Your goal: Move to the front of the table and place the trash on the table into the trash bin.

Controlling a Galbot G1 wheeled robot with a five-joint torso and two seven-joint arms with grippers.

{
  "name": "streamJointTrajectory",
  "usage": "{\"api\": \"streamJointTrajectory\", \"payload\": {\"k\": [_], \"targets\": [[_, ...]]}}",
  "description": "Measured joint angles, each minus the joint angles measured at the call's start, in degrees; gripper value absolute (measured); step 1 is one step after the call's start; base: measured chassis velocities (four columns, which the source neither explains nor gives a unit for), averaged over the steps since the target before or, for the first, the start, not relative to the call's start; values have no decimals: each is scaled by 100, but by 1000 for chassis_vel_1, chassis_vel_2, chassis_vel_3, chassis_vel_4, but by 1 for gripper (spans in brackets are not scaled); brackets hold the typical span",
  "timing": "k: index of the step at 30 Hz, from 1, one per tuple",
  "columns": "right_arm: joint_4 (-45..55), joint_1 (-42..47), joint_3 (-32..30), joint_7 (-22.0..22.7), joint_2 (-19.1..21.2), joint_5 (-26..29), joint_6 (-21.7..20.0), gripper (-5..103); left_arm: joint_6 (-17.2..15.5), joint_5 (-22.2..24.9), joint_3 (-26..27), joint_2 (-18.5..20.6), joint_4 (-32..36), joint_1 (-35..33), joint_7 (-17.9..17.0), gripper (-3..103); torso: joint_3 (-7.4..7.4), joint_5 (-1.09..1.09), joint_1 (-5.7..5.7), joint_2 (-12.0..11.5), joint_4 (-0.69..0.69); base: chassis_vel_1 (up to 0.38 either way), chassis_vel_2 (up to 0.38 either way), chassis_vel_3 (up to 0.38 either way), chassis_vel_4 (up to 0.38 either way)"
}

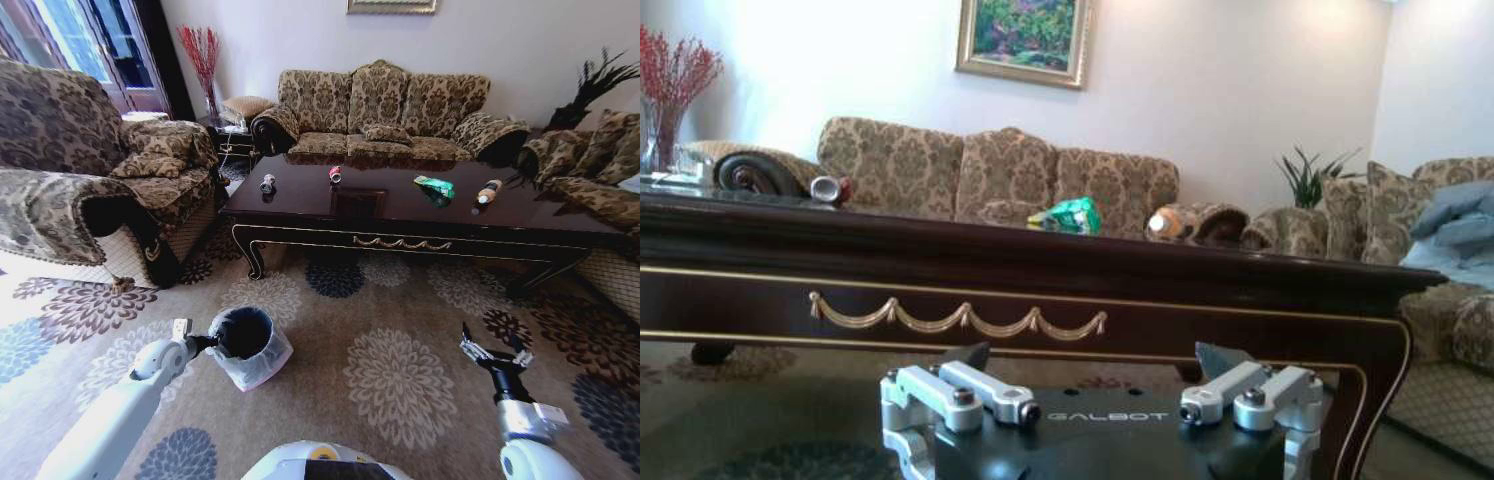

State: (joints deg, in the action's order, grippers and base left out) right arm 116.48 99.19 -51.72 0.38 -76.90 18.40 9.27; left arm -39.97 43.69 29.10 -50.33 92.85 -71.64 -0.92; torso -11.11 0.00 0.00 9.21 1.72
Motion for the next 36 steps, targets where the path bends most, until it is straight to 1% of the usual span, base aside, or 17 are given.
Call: {"api": "streamJointTrajectory", "payload": {"k": [1, 3, 5, 6, 8, 10, 12, 14, 15, 17, 19, 20, 22, 24, 27, 28, 36], "targets": [[11, 5, -1, 2, 0, 10, -3, 100, 19, 0, 16, -15, 16, -18, -12, 3, 0, 0, 0, 0, 0, 0, 0, 0, 0], [19, 10, -2, 3, 1, 21, -9, 100, 44, 1, 23, -23, 32, -33, -9, 3, 0, 0, 0, 0, 1, 0, 0, 0, 0], [85, 24, -5, 4, 6, 61, -71, 100, 284, -62, 83, -49, 213, -167, -79, 2, -1, 4, 0, 0, 1, 0, 0, 0, 0], [85, 24, -5, 4, 6, 61, -71, 100, 284, -62, 83, -49, 213, -167, -79, 2, -1, 4, 0, 0, 1, 0, 0, 0, 0], [141, 12, -13, 4, 18, 74, -134, 100, 408, -93, 169, -49, 541, -268, -147, 2, -1, -3, 0, 0, 2, 0, 0, 0, 0], [158, -5, -14, 5, 20, 74, -146, 100, 450, -90, 189, -49, 667, -298, -188, 2, -1, -2, 0, 0, 0, 0, 0, 0, 0], [208, -48, -8, 13, 18, 72, -178, 100, 570, -75, 240, -53, 907, -355, -287, 2, -1, 0, 0, 0, -1, 0, 0, 0, 0], [240, -59, 1, 23, 12, 71, -196, 100, 635, -73, 273, -60, 1006, -383, -307, 2, -1, -1, 0, 0, 0, 0, 0, 0, 0], [293, -64, 8, 33, 6, 72, -225, 100, 729, -73, 357, -89, 1228, -438, -326, 2, -1, -1, 0, 0, 2, 0, 0, 0, 0], [312, -64, 8, 34, 6, 71, -231, 100, 758, -74, 390, -103, 1321, -461, -332, 2, -1, 0, 0, 0, 2, 0, 0, 0, 0], [364, -53, 8, 35, 6, 70, -241, 100, 917, -87, 462, -149, 1600, -547, -359, 2, 0, -2, 0, 1, 1, 0, 0, 0, 0], [364, -53, 8, 35, 6, 70, -241, 100, 917, -87, 462, -149, 1600, -547, -359, 2, 0, -2, 0, 1, 1, 0, 0, 0, 0], [424, -39, 6, 38, 8, 70, -252, 100, 1165, -189, 498, -189, 1876, -649, -434, 2, -26, -1, -2, 37, 1, 0, 0, 0, 0], [441, -35, 6, 38, 9, 70, -254, 100, 1191, -201, 507, -196, 1950, -673, -458, 2, -36, -1, -4, 53, 2, 0, 0, 0, 0], [514, -26, 7, 38, 18, 69, -274, 100, 1215, -202, 538, -216, 2207, -757, -523, 2, -99, -1, -34, 151, 2, 0, 0, 0, 0], [514, -26, 7, 38, 18, 69, -274, 100, 1215, -202, 538, -216, 2207, -757, -523, 2, -99, -1, -34, 151, 2, 0, 0, 0, 0], [596, -33, 14, 39, 34, 65, -305, 100, 1199, -193, 596, -228, 2347, -876, -548, 2, -249, -1, -95, 351, 2, 0, 0, 0, 0]]}}
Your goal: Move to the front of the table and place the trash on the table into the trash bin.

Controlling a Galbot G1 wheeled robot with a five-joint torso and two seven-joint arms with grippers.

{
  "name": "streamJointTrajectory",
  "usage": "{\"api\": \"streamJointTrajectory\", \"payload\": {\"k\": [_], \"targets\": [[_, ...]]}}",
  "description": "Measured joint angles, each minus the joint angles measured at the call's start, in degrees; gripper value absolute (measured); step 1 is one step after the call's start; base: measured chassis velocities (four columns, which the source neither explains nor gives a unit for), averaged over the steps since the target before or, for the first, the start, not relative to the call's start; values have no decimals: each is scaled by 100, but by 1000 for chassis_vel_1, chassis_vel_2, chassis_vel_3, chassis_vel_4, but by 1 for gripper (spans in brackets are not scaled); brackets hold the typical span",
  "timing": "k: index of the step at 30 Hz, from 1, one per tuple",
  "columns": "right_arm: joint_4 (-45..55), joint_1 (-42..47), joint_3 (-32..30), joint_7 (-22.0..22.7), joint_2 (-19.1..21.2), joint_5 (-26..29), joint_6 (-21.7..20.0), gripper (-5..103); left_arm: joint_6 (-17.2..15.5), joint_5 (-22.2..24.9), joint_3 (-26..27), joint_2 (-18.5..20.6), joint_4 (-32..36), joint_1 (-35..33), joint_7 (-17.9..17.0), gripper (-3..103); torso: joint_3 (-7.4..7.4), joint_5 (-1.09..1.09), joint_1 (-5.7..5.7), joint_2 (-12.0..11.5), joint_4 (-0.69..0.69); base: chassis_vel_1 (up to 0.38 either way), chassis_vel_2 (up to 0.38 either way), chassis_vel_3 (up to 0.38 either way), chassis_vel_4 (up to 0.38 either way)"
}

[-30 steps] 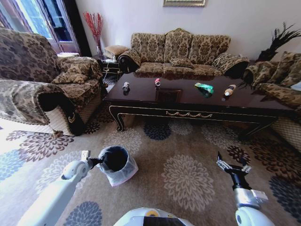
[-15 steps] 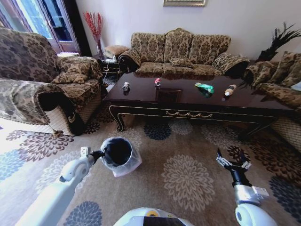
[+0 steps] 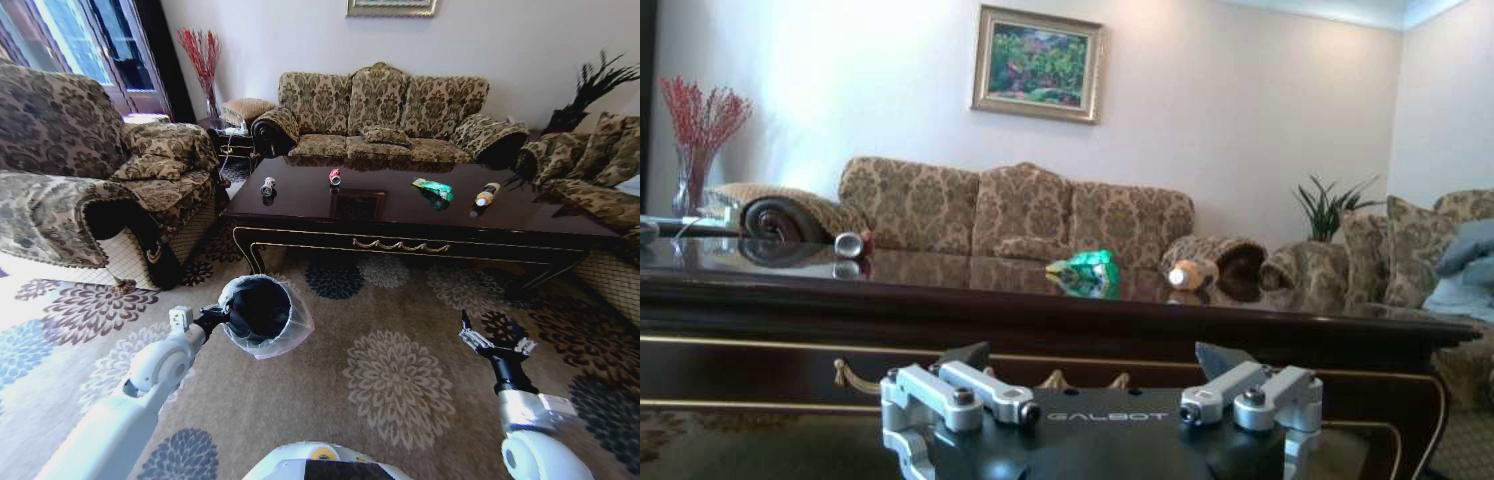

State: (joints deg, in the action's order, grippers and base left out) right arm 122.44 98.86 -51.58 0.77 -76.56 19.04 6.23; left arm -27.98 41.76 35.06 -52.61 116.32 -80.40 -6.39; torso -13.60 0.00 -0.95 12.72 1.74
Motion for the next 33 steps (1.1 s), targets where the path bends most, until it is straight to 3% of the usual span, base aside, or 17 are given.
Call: {"api": "streamJointTrajectory", "payload": {"k": [33], "targets": [[114, 35, 6, -59, -51, -103, -53, 100, -17, -8, 42, -78, 79, -121, 42, 2, -530, 0, -280, 801, -1, -17, 22, 17, -22]]}}
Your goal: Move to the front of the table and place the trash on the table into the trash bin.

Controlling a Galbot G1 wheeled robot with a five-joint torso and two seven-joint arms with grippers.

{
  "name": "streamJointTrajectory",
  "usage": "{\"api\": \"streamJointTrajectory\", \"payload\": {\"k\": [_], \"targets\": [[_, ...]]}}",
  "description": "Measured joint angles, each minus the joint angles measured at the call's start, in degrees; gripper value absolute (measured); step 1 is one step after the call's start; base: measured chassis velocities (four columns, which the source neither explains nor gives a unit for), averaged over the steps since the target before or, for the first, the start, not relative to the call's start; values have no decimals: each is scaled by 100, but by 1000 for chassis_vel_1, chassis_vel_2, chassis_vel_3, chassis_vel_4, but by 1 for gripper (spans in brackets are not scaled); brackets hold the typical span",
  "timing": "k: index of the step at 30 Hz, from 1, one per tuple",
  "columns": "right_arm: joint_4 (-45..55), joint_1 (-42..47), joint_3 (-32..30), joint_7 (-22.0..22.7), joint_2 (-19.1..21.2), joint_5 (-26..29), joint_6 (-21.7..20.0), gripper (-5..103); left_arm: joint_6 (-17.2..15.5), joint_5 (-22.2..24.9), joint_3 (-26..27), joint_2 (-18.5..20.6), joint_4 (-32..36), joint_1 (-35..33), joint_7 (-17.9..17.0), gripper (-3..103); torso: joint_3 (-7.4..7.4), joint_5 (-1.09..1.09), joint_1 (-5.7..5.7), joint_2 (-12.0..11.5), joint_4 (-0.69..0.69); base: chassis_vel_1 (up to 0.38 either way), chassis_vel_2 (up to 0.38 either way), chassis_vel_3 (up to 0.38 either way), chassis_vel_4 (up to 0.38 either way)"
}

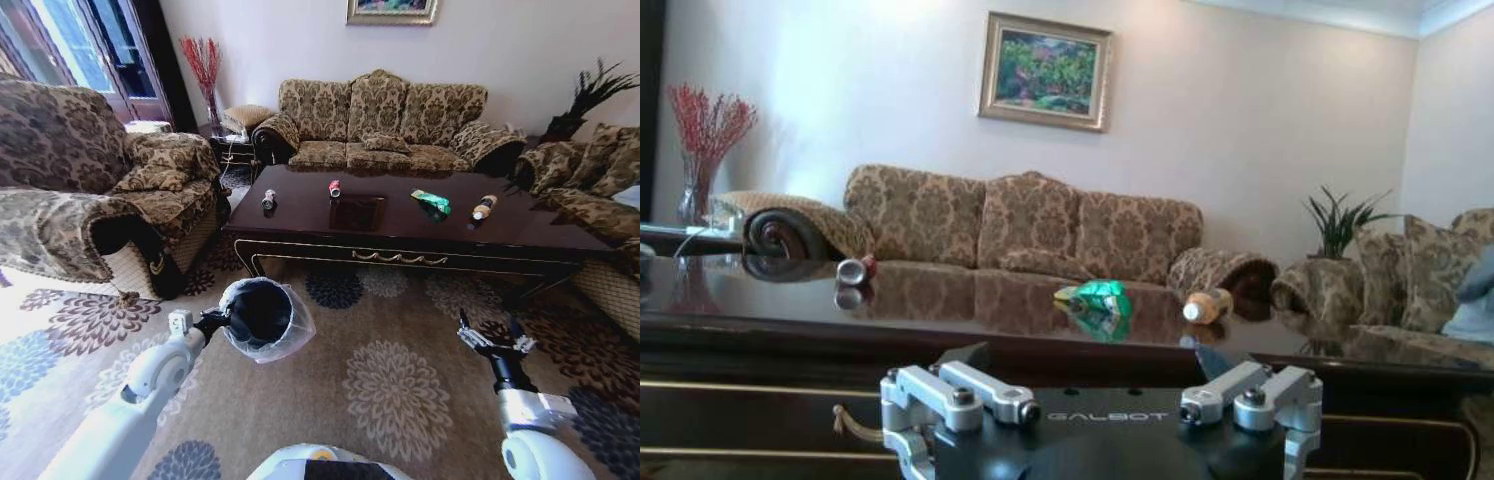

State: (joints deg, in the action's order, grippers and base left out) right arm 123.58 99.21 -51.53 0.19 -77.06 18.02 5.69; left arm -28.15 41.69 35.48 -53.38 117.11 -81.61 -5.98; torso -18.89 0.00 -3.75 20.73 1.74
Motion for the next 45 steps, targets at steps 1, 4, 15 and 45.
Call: {"api": "streamJointTrajectory", "payload": {"k": [1, 4, 15, 45], "targets": [[0, 0, 0, 0, 0, 0, 0, 100, 0, 0, 0, 0, 0, 0, 0, 2, 0, 0, 0, 0, 0, -71, 58, 51, -49], [20, -1, 22, 0, 0, -8, -2, 100, -1, -1, 22, -15, 21, -37, 0, 2, -54, 0, -29, 82, 0, -40, 27, 37, -20], [0, 15, 8, -47, 12, 4, 9, 100, -7, -1, 40, -46, 82, -104, 2, 2, -166, 0, -101, 271, 1, 0, 0, 0, 0], [89, 51, 51, -55, 19, -120, 21, 100, 63, -53, 136, -197, 384, -429, 1, 2, -577, 0, -374, 956, 0, -30, 29, 32, -30]]}}
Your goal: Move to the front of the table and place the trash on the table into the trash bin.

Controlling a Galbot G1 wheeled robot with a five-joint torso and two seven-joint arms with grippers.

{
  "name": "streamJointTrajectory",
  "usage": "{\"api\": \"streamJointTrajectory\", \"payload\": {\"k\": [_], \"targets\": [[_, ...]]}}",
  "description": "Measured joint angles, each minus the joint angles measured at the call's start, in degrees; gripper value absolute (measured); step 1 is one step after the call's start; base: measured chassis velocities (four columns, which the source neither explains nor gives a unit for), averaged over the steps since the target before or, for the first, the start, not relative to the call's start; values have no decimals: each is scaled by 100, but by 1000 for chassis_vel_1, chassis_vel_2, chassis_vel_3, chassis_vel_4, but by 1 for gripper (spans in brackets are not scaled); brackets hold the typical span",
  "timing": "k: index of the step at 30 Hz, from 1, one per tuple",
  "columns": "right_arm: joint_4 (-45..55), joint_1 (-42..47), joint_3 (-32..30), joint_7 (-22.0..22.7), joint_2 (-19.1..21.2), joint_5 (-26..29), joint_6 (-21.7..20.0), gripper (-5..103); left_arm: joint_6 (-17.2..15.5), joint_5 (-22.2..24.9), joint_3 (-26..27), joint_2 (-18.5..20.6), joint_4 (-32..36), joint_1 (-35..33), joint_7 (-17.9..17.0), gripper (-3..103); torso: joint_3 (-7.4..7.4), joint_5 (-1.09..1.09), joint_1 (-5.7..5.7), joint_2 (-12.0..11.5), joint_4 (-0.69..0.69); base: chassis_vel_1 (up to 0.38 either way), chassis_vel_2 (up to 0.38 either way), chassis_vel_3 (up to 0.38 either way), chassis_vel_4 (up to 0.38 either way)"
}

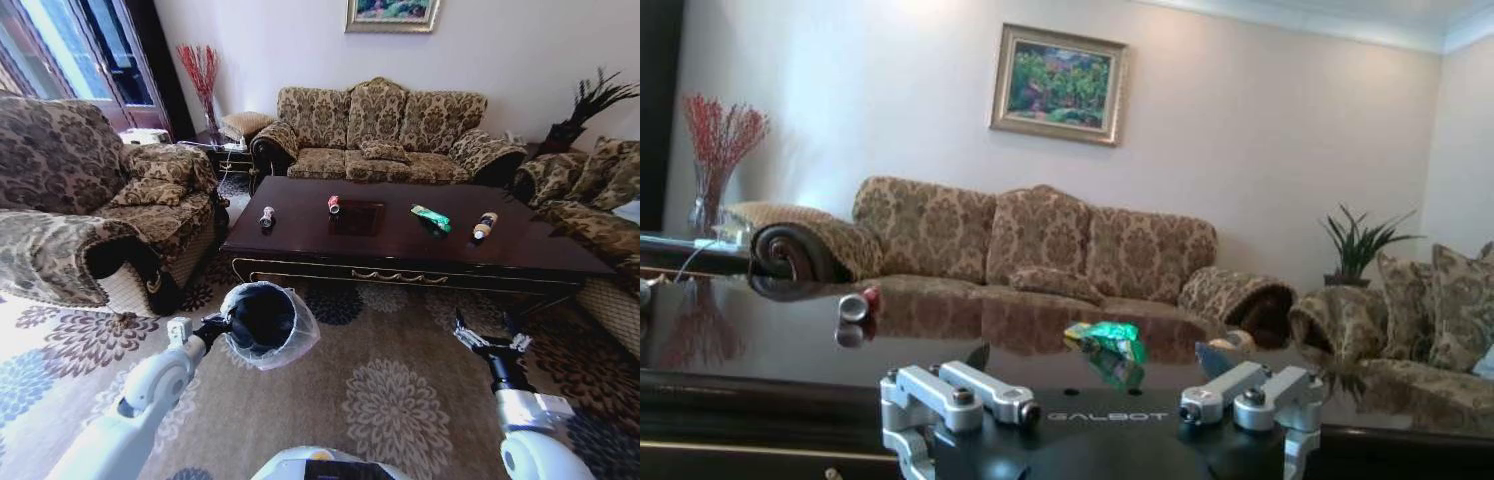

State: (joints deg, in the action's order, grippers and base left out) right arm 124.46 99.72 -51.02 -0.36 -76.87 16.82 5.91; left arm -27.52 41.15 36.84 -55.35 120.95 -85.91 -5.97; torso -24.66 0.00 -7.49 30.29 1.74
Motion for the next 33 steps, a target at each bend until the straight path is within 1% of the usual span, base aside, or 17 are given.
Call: {"api": "streamJointTrajectory", "payload": {"k": [8, 11, 13, 16, 17, 21, 23, 27, 28, 32, 33], "targets": [[30, 67, -3, 23, 0, 4, 6, 100, 38, -108, 56, -91, 167, -107, 8, 2, -100, 0, -77, 173, 0, 0, 0, 0, 0], [134, 117, -10, 59, -19, 6, -53, 100, 100, -271, 90, -124, 270, -224, 121, 2, -153, -1, -110, 261, 0, 0, 0, 0, 0], [159, 123, -24, 72, -25, 15, -71, 100, 108, -311, 91, -116, 287, -248, 137, 2, -166, 0, -120, 283, 0, 0, 0, 0, 0], [205, 131, -122, 85, -26, 112, -108, 100, 80, -437, 127, 6, 382, -301, 143, 2, -208, 1, -158, 362, 0, 0, 0, 0, 0], [202, 127, -198, 85, -25, 188, -112, 100, 45, -505, 165, 59, 448, -312, 124, 2, -233, -1, -178, 407, 0, 0, 0, 0, 0], [163, 124, -287, 75, -9, 285, -107, 100, -27, -529, 239, 72, 616, -382, 38, 2, -271, 0, -202, 467, -1, 0, 0, 0, 0], [121, 135, -366, 42, 60, 395, -92, 100, -109, -567, 409, 52, 873, -575, -18, 2, -322, 0, -230, 548, -1, 0, 0, 0, 0], [66, 82, -384, 19, 170, 466, -93, 100, -114, -642, 709, 44, 1152, -800, -22, 2, -379, -1, -270, 647, 1, 0, 0, 0, 0], [66, 82, -384, 19, 170, 466, -93, 100, -114, -642, 709, 44, 1152, -800, -22, 2, -379, -1, -270, 647, 1, 0, 0, 0, 0], [19, -135, -284, 2, 222, 447, -193, 100, -113, -574, 1091, 113, 1262, -862, -13, 2, -455, 0, -323, 771, 0, 0, 0, 0, 0], [19, -135, -284, 2, 222, 447, -193, 100, -113, -574, 1091, 113, 1262, -862, -13, 2, -455, 0, -323, 771, 0, 0, 0, 0, 0]]}}
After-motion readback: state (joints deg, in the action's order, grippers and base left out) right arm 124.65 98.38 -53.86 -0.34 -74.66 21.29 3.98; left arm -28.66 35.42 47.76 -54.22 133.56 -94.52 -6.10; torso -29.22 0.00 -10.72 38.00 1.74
